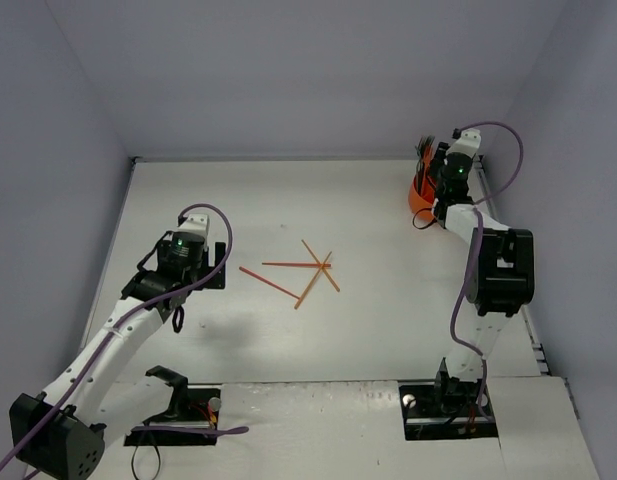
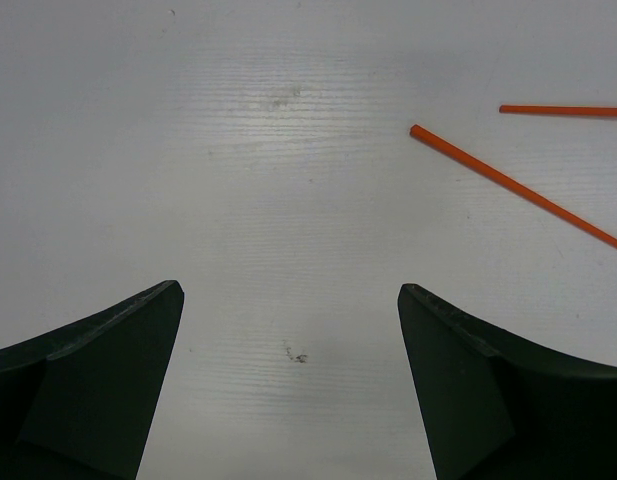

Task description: Sort the eating utensils into containers

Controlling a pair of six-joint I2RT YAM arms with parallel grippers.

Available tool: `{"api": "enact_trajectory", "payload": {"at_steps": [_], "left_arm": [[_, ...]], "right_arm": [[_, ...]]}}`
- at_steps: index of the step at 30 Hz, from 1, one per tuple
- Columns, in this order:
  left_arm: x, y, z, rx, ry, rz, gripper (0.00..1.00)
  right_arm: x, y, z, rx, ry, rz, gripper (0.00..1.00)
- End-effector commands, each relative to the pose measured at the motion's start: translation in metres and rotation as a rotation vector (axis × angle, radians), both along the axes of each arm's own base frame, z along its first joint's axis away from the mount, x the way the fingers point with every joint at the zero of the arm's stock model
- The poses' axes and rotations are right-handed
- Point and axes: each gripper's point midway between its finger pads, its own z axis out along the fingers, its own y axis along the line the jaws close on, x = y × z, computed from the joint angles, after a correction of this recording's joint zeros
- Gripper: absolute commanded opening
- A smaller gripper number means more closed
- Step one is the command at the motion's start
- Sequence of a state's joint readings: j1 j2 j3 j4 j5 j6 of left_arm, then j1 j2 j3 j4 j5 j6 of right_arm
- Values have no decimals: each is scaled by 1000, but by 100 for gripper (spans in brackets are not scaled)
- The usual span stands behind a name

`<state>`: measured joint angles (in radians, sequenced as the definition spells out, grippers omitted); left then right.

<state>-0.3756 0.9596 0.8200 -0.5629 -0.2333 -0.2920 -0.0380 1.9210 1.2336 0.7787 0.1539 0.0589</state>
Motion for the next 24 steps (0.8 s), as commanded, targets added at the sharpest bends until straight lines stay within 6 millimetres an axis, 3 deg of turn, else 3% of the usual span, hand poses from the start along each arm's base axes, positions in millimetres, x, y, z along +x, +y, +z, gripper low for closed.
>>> {"api": "enact_trajectory", "payload": {"at_steps": [1, 3, 5, 9, 12, 17, 19, 21, 24], "left_arm": [[10, -2, 23, -28, -81, 4, 87], [9, -2, 25, -31, -88, 6, 87], [9, -3, 27, -36, -94, 4, 87], [9, -5, 29, -49, -100, -6, 87], [9, -6, 30, -53, -100, -10, 87], [9, -8, 31, -62, -101, -18, 87], [9, -8, 31, -63, -101, -17, 87], [9, -8, 31, -63, -101, -17, 87], [10, -9, 29, -61, -92, -18, 87]], "right_arm": [[-21, 27, 109, 3, -167, 43, 43], [-25, 49, 122, 16, -125, 97, 44], [-33, 73, 120, 29, -42, 158, 46], [-61, 135, 90, 78, 148, 340, 47], [-91, 179, 56, 129, 289, 487, 47], [-145, 231, 3, 176, 499, 650, 45], [-161, 242, -9, 205, 544, 661, 45], [-186, 267, -18, 237, 580, 669, 45], [-210, 287, -31, 289, 605, 576, 47]]}}
